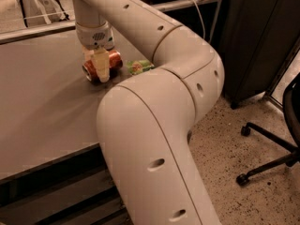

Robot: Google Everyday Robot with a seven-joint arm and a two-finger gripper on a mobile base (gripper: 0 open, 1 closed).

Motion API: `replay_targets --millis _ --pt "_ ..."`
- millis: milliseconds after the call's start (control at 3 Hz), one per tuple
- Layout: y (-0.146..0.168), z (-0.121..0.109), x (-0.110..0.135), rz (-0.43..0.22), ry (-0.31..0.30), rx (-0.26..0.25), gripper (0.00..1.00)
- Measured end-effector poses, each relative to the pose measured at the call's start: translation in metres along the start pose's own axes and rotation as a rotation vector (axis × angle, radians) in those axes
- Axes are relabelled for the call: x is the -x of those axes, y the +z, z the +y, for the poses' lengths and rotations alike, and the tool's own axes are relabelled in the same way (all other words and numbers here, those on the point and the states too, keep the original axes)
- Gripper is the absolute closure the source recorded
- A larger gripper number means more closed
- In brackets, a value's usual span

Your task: Knock coke can over

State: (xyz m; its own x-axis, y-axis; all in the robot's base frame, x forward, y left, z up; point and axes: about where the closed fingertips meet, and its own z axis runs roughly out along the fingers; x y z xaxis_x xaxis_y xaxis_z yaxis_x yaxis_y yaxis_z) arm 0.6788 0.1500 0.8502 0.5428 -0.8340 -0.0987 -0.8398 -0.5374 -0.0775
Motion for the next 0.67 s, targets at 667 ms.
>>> replay_targets --millis 667 --pt "0.0029 -0.0109 0.0016 -0.007 0.000 -0.038 0.00"
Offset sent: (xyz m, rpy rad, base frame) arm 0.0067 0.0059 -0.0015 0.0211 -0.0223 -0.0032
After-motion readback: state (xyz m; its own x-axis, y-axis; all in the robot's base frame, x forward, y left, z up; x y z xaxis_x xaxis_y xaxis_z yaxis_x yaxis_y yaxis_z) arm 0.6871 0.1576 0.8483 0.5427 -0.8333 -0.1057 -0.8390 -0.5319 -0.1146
